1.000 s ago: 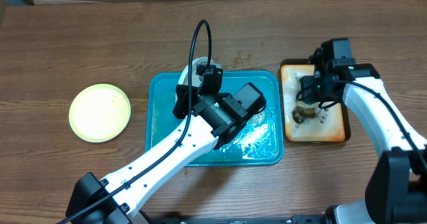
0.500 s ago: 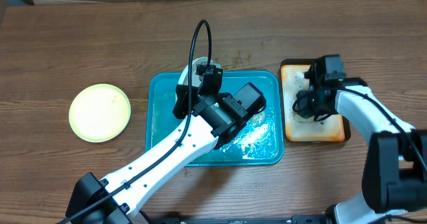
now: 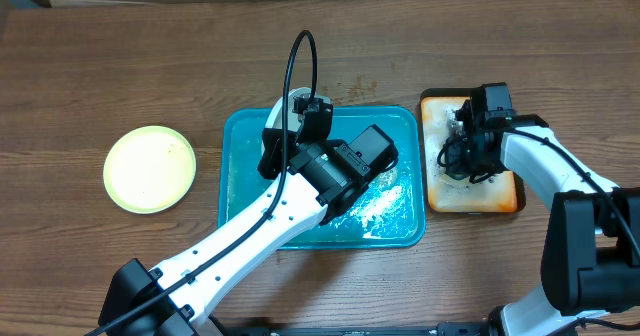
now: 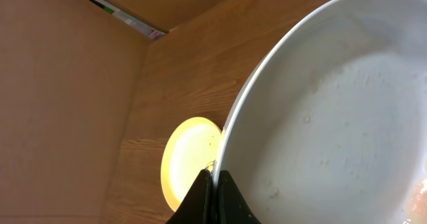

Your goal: Clean dirty plates on tray and stack at the side

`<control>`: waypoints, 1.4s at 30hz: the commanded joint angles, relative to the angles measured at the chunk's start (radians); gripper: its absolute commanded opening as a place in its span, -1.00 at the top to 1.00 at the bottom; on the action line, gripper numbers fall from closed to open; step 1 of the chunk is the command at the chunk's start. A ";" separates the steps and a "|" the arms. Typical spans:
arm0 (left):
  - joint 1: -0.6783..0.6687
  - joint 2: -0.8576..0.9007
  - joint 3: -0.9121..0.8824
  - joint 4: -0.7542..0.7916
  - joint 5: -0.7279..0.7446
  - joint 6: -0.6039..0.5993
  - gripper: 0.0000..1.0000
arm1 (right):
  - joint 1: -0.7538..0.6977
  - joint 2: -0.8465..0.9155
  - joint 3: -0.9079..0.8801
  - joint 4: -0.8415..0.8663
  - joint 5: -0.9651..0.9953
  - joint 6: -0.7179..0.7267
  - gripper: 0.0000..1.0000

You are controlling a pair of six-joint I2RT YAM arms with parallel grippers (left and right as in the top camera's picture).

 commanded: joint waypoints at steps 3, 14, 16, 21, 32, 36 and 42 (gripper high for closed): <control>-0.003 -0.021 0.014 0.000 -0.021 -0.036 0.92 | -0.003 -0.117 0.063 -0.028 -0.001 0.014 0.92; -0.003 -0.021 0.014 0.000 -0.001 -0.047 0.92 | -0.003 -0.122 0.017 -0.031 0.022 0.013 0.91; -0.003 -0.021 0.014 0.000 0.005 -0.047 0.92 | -0.003 -0.115 -0.008 -0.007 0.022 0.013 0.91; -0.003 -0.021 0.014 0.000 0.005 -0.047 0.92 | -0.003 -0.093 -0.061 0.047 0.022 0.013 0.90; -0.003 -0.021 0.014 0.000 0.005 -0.047 0.92 | -0.003 -0.041 -0.087 0.092 0.021 0.021 0.12; -0.003 -0.021 0.014 0.000 0.005 -0.047 0.92 | -0.003 -0.053 -0.061 0.067 0.022 0.037 0.11; -0.002 -0.021 0.014 -0.001 0.004 -0.046 0.92 | -0.003 -0.151 0.021 0.011 0.023 0.055 0.09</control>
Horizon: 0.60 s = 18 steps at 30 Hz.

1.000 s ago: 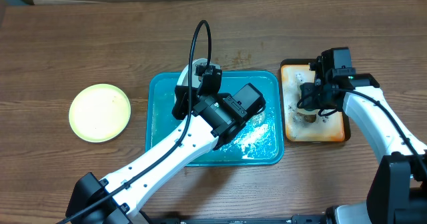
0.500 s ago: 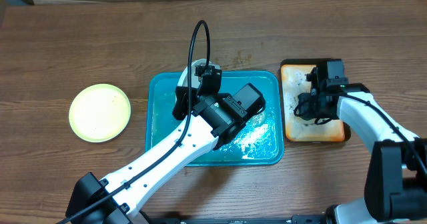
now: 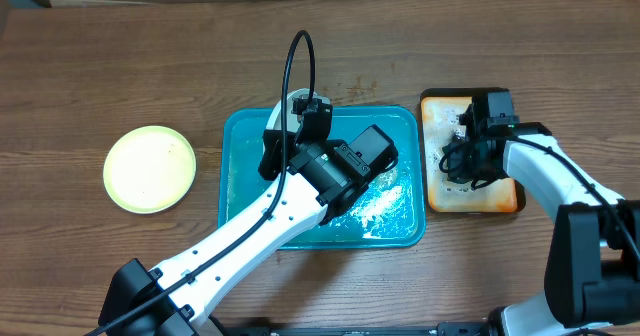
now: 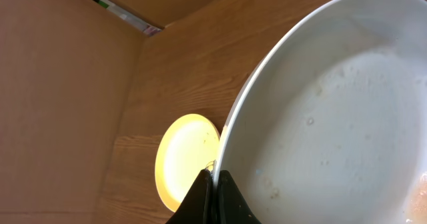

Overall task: Clean dirty plates on tray and stack at the side
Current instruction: 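Carry the white plate left off the tray with the left gripper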

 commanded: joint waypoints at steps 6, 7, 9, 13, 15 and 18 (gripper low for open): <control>0.066 -0.022 0.014 -0.006 -0.012 -0.025 0.92 | -0.003 -0.216 0.103 -0.091 0.002 0.024 0.07; 0.085 -0.022 0.014 -0.007 -0.008 -0.025 0.92 | -0.003 -0.222 0.103 -0.102 0.002 0.023 0.07; 0.133 -0.023 0.014 -0.011 0.018 -0.025 0.92 | -0.003 -0.231 0.103 -0.136 0.002 0.024 0.07; 0.306 -0.030 0.014 -0.022 0.193 -0.025 0.91 | -0.003 -0.230 0.103 -0.188 0.002 0.024 0.06; 0.385 -0.031 0.014 -0.023 0.277 -0.024 0.92 | -0.003 -0.230 0.103 -0.190 0.002 0.023 0.05; 0.513 -0.031 0.014 -0.024 0.381 -0.024 0.92 | -0.003 -0.230 0.103 -0.190 0.002 0.023 -0.03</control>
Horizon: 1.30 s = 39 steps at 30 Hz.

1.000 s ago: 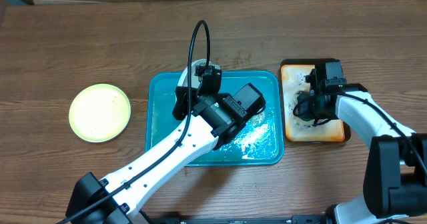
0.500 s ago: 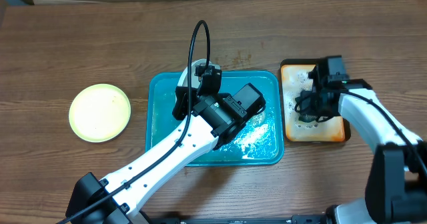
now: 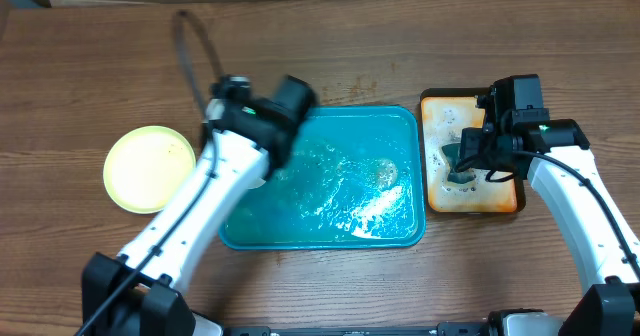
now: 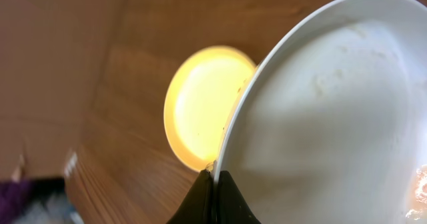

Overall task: Clean dirty plates on tray and stack at the side
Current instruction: 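Carry the white plate left off the tray with the left gripper, then lower the white plate onto the yellow plate at left and release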

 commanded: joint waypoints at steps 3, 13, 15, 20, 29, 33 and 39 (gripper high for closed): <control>0.237 -0.031 0.014 -0.002 0.238 -0.023 0.92 | -0.003 -0.003 0.012 0.002 0.002 0.004 -0.04; 0.639 -0.030 0.012 0.101 0.547 0.125 0.91 | -0.003 0.000 0.011 0.001 0.002 0.004 -0.04; 0.705 -0.024 0.011 0.121 0.591 0.154 0.92 | -0.003 0.000 0.011 0.001 0.002 0.004 -0.04; 0.805 -0.013 0.010 0.125 0.603 0.169 0.92 | -0.003 0.000 0.011 0.001 0.002 0.004 -0.04; 0.879 -0.006 0.010 0.124 0.603 0.172 0.90 | -0.003 0.000 0.011 0.001 0.002 0.004 -0.05; 0.879 -0.006 0.010 0.124 0.604 0.178 0.11 | -0.003 0.000 0.011 0.002 0.002 0.004 -0.06; 0.877 -0.006 0.010 0.121 0.638 0.183 -0.18 | -0.003 0.000 0.011 0.002 0.002 0.004 -0.05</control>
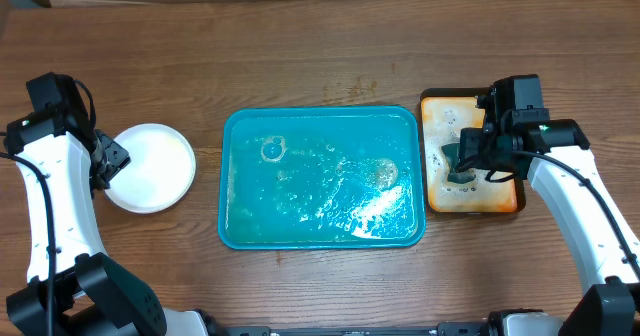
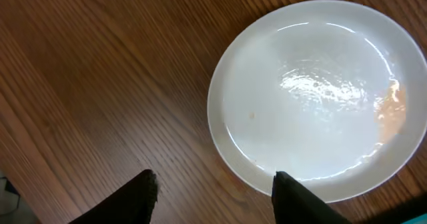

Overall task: Clean dirty plates on tray and stack at the side
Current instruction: 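Lower the white plate onto the yellow plate at left and release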

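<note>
A white plate (image 1: 152, 166) (image 2: 313, 97) lies flat on the wooden table at the left, wet and shiny. My left gripper (image 1: 106, 162) (image 2: 215, 179) stands open at the plate's left edge, one finger (image 2: 293, 194) over the rim and nothing between the fingers. No yellow plate shows. The blue tray (image 1: 320, 110) in the middle holds soapy water and no plate. My right gripper (image 1: 468, 162) hangs over the orange pad (image 1: 445, 111) at the right, with something dark under it; its jaws are hidden.
A small ring (image 1: 272, 151) and a brownish patch (image 1: 385, 172) show in the tray's water. A cardboard wall runs along the table's far edge. Bare wood lies between the white plate and the tray.
The left arm has gone from the tray's left edge to the far left. The white plate now lies where the yellow plate was, and the left gripper has opened. The right arm has not moved.
At first my left gripper held the white plate tilted over the tray's far side, while the right gripper sat on the orange pad. Later the left arm held the plate beside the yellow plate. Now the white plate lies there, let go, with the yellow one hidden.
</note>
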`<control>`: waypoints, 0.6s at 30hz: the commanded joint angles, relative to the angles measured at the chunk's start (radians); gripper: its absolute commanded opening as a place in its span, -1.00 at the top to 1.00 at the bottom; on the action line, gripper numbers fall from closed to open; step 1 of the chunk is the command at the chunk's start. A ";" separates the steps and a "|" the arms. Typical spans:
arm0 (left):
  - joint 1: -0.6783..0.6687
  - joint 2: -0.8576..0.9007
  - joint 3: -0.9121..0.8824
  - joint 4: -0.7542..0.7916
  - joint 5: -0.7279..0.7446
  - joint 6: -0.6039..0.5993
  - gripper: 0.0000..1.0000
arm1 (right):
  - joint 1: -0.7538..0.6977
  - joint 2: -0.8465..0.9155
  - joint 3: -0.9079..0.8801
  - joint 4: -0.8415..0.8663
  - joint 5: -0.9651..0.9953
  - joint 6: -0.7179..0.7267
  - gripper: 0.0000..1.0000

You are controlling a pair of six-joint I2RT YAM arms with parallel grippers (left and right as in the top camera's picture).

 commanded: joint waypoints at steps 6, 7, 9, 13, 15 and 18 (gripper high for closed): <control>0.002 -0.006 0.010 -0.011 0.161 0.055 -0.25 | -0.003 0.000 0.011 0.002 0.002 0.003 -0.06; 0.000 -0.006 0.010 -0.014 0.198 0.065 -0.25 | -0.003 0.000 0.011 0.003 0.000 0.003 -0.06; -0.013 -0.006 0.010 -0.018 0.267 0.105 -0.28 | -0.003 0.000 0.011 0.010 -0.019 0.003 -0.06; -0.084 -0.006 0.010 -0.030 0.340 0.201 -0.42 | -0.003 0.000 0.011 0.046 -0.196 -0.055 -0.09; -0.138 -0.006 0.010 -0.050 0.346 0.261 -0.52 | -0.003 0.000 0.011 0.056 -0.303 -0.103 -0.24; -0.217 -0.006 0.010 -0.100 0.345 0.320 -0.74 | -0.003 0.000 0.011 0.040 -0.298 -0.102 -0.35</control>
